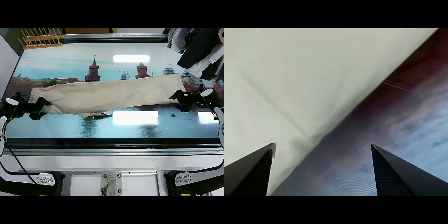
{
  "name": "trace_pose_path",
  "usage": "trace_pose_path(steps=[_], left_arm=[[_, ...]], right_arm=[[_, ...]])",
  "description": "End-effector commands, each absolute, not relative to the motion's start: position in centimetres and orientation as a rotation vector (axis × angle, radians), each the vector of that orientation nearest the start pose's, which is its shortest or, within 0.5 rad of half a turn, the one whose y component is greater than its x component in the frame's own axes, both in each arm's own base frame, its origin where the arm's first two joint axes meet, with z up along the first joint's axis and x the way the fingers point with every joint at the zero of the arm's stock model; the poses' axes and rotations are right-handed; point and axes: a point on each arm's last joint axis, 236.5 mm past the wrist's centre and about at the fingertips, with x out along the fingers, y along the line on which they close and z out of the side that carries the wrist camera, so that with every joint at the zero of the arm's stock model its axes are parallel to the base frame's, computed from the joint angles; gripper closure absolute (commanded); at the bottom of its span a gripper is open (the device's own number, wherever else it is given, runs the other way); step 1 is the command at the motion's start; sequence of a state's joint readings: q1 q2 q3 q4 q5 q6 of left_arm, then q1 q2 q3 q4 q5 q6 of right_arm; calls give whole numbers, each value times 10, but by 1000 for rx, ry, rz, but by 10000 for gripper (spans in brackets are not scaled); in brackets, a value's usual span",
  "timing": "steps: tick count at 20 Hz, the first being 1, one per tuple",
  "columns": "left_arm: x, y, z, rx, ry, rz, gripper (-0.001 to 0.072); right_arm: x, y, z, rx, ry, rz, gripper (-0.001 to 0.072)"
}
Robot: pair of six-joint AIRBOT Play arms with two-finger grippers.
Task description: Fold the clothes and pants, and hang the long-sleeved shirts on hangers.
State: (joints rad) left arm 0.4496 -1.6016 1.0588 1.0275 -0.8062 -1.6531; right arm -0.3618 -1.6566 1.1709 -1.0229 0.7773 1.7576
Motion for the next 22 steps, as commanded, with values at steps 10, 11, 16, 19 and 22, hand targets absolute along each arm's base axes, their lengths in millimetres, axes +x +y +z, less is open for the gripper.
trace_pose_path(steps=[10, 11, 16, 19, 22], left_arm=[[451, 99, -75, -790, 1154, 175, 699], [446, 102, -66, -766, 1148, 160, 699], [366, 133, -67, -594, 1236, 256, 699], [309, 140, -77, -528, 1328, 275, 699], [277, 138, -84, -563, 1343, 301, 699]], right_arm=[[483, -71, -71, 751, 1000, -255, 706], [468, -71, -67, 663, 1054, -245, 706], [365, -51, -64, 520, 1246, -233, 706], [292, -28, -75, 533, 1361, -224, 705], [245, -15, -79, 537, 1396, -218, 704]])
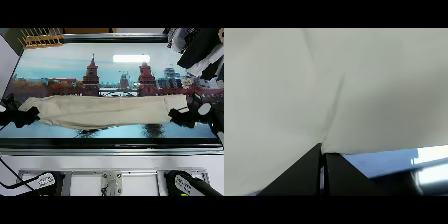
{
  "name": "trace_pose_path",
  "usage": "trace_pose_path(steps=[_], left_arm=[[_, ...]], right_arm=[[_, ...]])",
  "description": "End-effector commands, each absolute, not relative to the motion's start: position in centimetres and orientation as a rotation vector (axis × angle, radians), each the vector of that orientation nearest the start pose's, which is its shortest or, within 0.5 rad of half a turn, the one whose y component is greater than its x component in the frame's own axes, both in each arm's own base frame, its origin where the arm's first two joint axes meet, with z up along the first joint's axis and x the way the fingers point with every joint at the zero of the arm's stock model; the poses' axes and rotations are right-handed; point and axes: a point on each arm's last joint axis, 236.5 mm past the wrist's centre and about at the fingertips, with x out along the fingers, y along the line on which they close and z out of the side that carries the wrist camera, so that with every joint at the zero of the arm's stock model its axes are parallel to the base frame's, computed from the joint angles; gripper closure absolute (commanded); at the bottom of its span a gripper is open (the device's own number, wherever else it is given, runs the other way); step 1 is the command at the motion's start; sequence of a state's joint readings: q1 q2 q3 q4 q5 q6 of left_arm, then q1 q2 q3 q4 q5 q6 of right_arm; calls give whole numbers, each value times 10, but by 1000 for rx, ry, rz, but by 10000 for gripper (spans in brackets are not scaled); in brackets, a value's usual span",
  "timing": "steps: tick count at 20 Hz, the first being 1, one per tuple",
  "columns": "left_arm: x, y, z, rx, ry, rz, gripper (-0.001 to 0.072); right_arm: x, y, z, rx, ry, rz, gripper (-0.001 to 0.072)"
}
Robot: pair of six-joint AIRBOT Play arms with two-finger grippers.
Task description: Fold the clothes and pants, and hang the long-sleeved shirts on hangers.
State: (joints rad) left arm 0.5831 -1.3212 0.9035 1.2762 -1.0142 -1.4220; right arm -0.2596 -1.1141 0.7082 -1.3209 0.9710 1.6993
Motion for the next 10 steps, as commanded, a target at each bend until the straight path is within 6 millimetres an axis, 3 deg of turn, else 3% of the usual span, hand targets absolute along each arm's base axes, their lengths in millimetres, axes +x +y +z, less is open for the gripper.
trace_pose_path(steps=[1, 3, 5, 7, 9, 10], left_arm=[[271, 137, -85, -568, 1340, 310, 699], [267, 135, -82, -565, 1329, 314, 682], [271, 135, -66, -563, 1300, 311, 144], [284, 132, -38, -579, 1237, 294, 127], [300, 122, -6, -596, 1166, 248, 147], [307, 112, 10, -591, 1134, 213, 372]], right_arm=[[238, -13, -78, 535, 1393, -215, 703], [236, -12, -69, 528, 1365, -209, 649], [243, -17, -54, 503, 1316, -193, -8], [248, -28, -28, 492, 1296, -187, -6], [255, -55, 3, 469, 1258, -195, -6], [258, -73, 15, 467, 1238, -214, -6]])
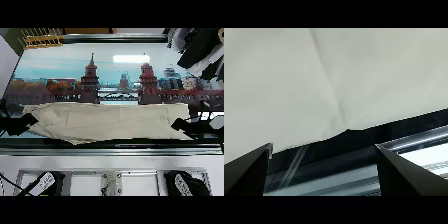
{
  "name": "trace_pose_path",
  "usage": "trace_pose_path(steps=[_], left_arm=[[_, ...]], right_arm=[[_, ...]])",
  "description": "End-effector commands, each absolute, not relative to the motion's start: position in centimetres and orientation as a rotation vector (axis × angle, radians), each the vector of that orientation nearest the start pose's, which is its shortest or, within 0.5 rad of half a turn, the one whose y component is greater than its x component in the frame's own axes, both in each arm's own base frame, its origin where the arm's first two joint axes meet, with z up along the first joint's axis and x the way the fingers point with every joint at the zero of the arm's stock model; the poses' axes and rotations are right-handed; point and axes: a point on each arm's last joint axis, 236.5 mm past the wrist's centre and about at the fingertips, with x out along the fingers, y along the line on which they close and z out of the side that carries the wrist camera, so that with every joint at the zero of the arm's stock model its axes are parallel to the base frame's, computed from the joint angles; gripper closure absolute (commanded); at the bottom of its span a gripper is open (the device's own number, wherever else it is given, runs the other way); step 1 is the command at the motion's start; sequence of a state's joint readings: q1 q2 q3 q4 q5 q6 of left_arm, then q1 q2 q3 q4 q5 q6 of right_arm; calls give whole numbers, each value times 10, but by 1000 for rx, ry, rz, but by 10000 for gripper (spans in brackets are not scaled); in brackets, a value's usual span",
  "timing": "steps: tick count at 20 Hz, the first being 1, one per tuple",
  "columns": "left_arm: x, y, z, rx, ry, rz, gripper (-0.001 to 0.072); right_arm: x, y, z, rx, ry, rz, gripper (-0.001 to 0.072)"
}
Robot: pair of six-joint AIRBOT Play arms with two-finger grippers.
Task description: Fold the clothes and pants, and hang the long-sleeved shirts on hangers.
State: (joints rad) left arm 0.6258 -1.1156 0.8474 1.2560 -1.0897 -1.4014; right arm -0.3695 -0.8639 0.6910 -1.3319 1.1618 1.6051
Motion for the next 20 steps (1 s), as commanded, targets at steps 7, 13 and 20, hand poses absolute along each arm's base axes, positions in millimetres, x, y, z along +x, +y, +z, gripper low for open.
trace_pose_path(steps=[7, 13, 20], left_arm=[[332, -54, 45, -435, 1095, -223, 699], [315, -218, 29, -212, 1219, -591, 699], [321, -319, 6, -80, 1278, -767, 699]], right_arm=[[251, -190, -32, 588, 1372, -279, -6], [276, -202, -96, 636, 1457, -62, -6], [310, -155, -118, 790, 1405, 184, -6]])
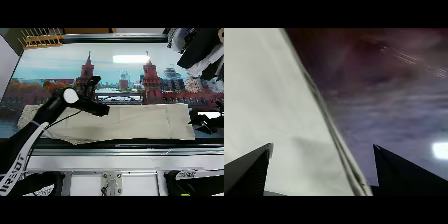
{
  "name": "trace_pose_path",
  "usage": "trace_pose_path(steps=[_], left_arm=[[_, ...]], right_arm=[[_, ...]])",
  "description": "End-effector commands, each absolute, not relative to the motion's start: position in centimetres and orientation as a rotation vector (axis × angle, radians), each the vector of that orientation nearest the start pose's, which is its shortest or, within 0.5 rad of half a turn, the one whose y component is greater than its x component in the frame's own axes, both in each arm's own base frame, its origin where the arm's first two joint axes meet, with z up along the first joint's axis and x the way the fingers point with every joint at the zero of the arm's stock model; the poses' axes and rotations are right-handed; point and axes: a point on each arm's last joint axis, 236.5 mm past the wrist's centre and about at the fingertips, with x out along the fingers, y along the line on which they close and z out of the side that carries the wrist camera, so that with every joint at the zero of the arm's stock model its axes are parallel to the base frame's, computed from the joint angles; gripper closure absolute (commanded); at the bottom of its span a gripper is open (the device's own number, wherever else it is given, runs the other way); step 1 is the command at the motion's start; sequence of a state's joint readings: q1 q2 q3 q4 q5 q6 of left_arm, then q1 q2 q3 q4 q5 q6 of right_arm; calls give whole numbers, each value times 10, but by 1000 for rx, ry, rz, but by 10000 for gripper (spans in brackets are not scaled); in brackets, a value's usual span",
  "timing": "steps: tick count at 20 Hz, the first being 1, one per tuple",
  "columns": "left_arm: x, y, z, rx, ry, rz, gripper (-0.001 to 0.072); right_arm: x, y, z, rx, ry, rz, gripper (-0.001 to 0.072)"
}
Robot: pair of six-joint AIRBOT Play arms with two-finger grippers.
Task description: Fold the clothes and pants, and hang the long-sleeved shirts on hangers.
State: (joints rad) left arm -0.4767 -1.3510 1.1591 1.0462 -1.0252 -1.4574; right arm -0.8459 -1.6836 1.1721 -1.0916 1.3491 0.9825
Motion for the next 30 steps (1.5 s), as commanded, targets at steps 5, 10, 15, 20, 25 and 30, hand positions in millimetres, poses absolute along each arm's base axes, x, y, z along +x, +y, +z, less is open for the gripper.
trace_pose_path(steps=[5, 10, 15, 20, 25, 30], left_arm=[[326, -350, -12, -44, 1302, -806, 699], [328, -358, -42, -41, 1345, -788, 699], [335, -363, -67, -71, 1363, -762, 699], [337, -383, -83, -157, 1360, -759, 699], [330, -410, -99, -119, 1361, -796, 699], [335, -443, -105, -89, 1350, -855, 699]], right_arm=[[321, -114, -119, 842, 1439, 305, -1], [325, -103, -116, 824, 1452, 332, 606], [335, -110, -64, 747, 1391, 257, 706], [334, -78, 34, 530, 1410, 246, 706], [333, -5, 117, 349, 1364, 269, 706], [332, 67, 161, 243, 1316, 382, 706]])
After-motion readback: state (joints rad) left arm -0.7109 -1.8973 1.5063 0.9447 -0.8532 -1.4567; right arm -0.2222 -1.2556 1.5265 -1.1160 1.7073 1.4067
